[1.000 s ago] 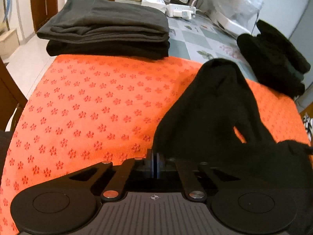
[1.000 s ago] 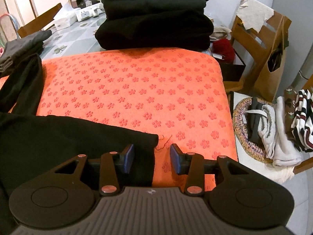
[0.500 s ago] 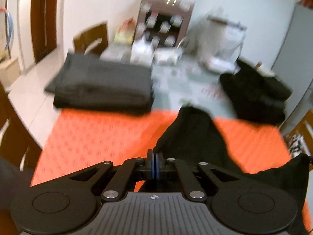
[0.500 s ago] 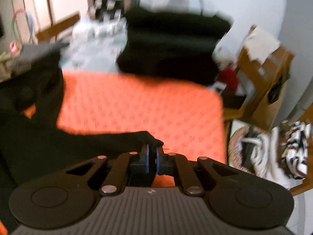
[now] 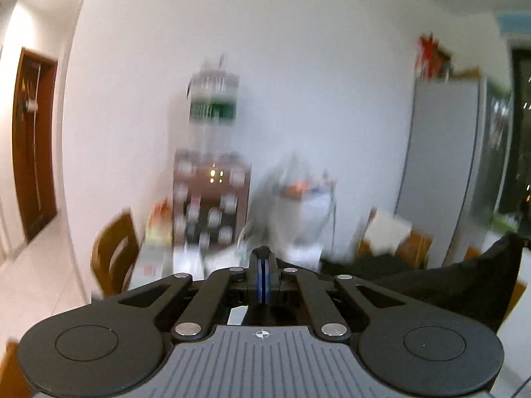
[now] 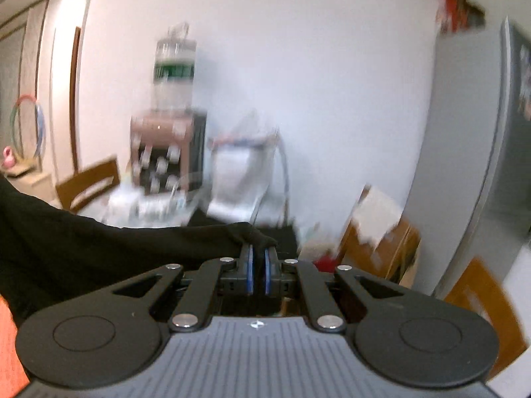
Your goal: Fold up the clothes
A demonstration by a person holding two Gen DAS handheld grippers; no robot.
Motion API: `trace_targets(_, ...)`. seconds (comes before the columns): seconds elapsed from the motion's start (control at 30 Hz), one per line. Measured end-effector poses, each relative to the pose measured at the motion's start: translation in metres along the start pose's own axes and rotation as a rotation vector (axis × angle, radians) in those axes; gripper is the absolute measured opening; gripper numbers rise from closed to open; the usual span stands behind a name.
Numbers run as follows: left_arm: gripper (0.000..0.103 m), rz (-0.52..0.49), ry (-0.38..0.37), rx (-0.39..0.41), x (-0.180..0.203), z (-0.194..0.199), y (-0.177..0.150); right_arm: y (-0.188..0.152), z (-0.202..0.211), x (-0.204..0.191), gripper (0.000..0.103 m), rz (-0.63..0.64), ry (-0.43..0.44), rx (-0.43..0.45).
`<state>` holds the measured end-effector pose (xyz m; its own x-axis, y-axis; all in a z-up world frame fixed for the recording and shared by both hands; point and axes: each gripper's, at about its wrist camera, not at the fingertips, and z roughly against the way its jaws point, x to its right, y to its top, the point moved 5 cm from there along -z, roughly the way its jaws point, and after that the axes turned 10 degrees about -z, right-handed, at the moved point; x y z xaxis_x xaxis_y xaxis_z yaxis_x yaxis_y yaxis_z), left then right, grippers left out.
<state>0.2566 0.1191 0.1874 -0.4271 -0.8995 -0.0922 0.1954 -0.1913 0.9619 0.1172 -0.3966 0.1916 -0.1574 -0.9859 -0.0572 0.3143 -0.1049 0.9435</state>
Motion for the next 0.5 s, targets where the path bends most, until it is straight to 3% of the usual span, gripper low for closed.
trace_targets(0.13, 0.004, -0.035, 0.022, 0.132, 0.004, 0.032, 0.047, 0.055, 0.031, -0.003, 0.007, 0.053, -0.042, 0.147)
trace_targets(0.23, 0.004, -0.052, 0.049, 0.182, 0.006, 0.051, 0.064, 0.079, 0.046, -0.005, 0.007, 0.075, -0.043, 0.193)
trace_targets(0.33, 0.004, -0.046, 0.084, 0.191, 0.005, 0.066, 0.071, 0.089, 0.057, -0.008, 0.007, 0.078, -0.012, 0.209)
trace_targets(0.5, 0.004, -0.007, 0.147, 0.156, 0.007, 0.101, 0.051, 0.083, 0.062, -0.021, 0.007, 0.089, 0.045, 0.182)
